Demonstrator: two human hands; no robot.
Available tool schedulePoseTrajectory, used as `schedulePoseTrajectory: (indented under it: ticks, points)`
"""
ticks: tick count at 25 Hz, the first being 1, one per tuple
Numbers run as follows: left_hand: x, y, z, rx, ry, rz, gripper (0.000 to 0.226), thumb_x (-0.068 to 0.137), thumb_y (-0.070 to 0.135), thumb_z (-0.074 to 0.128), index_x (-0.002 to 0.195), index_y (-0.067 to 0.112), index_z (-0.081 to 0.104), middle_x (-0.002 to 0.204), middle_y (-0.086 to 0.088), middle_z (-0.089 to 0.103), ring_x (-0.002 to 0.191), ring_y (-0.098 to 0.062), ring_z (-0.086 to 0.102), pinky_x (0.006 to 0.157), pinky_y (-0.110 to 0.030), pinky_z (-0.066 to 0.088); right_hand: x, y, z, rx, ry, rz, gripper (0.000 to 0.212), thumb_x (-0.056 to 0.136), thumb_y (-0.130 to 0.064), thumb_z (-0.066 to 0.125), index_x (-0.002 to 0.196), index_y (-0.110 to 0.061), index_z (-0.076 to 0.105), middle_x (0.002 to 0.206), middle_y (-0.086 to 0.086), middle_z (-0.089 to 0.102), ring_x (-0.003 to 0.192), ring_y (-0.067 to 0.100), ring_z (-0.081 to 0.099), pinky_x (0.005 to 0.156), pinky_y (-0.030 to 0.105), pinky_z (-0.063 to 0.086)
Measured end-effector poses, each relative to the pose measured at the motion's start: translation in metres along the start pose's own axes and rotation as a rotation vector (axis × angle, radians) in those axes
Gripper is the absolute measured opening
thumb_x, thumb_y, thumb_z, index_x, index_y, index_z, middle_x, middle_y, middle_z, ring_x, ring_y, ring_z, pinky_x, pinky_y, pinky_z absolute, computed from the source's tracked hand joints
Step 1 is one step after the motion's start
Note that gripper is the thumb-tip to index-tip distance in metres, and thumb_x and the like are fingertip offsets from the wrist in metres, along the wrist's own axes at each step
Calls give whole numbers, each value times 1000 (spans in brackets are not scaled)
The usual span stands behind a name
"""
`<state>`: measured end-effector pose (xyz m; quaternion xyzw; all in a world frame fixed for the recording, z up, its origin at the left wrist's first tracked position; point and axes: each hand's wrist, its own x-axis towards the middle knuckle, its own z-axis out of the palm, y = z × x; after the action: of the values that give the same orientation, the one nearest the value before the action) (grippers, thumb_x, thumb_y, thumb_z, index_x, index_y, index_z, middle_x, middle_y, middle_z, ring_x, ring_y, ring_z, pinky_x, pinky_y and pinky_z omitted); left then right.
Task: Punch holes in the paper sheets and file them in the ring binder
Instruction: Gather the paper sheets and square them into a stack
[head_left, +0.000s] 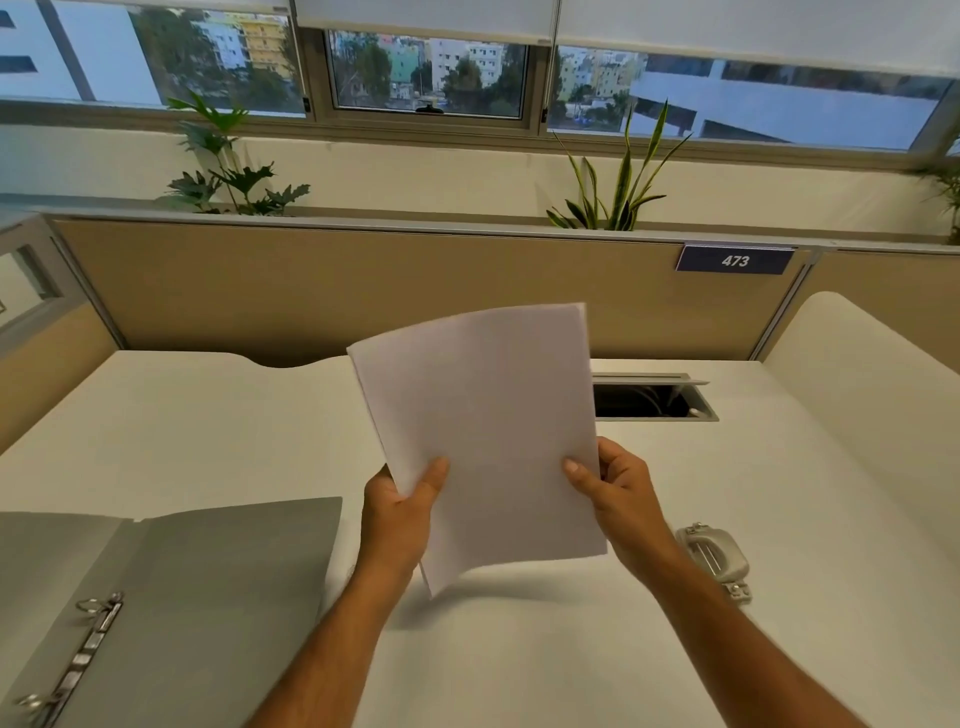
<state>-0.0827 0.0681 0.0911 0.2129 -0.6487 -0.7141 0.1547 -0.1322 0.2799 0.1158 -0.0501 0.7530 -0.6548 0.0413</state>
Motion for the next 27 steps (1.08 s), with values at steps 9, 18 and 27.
schedulePoseTrajectory:
  ticks: [9, 18, 27]
  points:
    - [-1, -10, -2, 130, -12, 174, 36, 79, 37, 71, 112, 22, 66, 98, 7, 71, 91, -14, 68, 67, -15, 55, -8, 33, 9, 154, 84, -50, 44, 89, 0, 64, 123, -27, 54, 119, 2, 67, 103, 16, 69, 86, 32, 60]
    - [-9, -8, -2, 49, -10, 197, 32, 74, 42, 71, 103, 40, 59, 104, 12, 70, 93, -12, 68, 76, -25, 57, -10, 50, 16, 123, 91, -62, 35, 90, -25, 65, 121, -34, 51, 124, 0, 65, 109, 25, 66, 94, 51, 56]
    - [-8, -16, -3, 48, -16, 163, 38, 73, 43, 70, 109, 35, 61, 102, 12, 71, 92, -10, 68, 69, -14, 55, -10, 53, 18, 153, 85, -22, 43, 90, -22, 66, 130, -23, 50, 123, 1, 65, 108, 21, 65, 94, 45, 56]
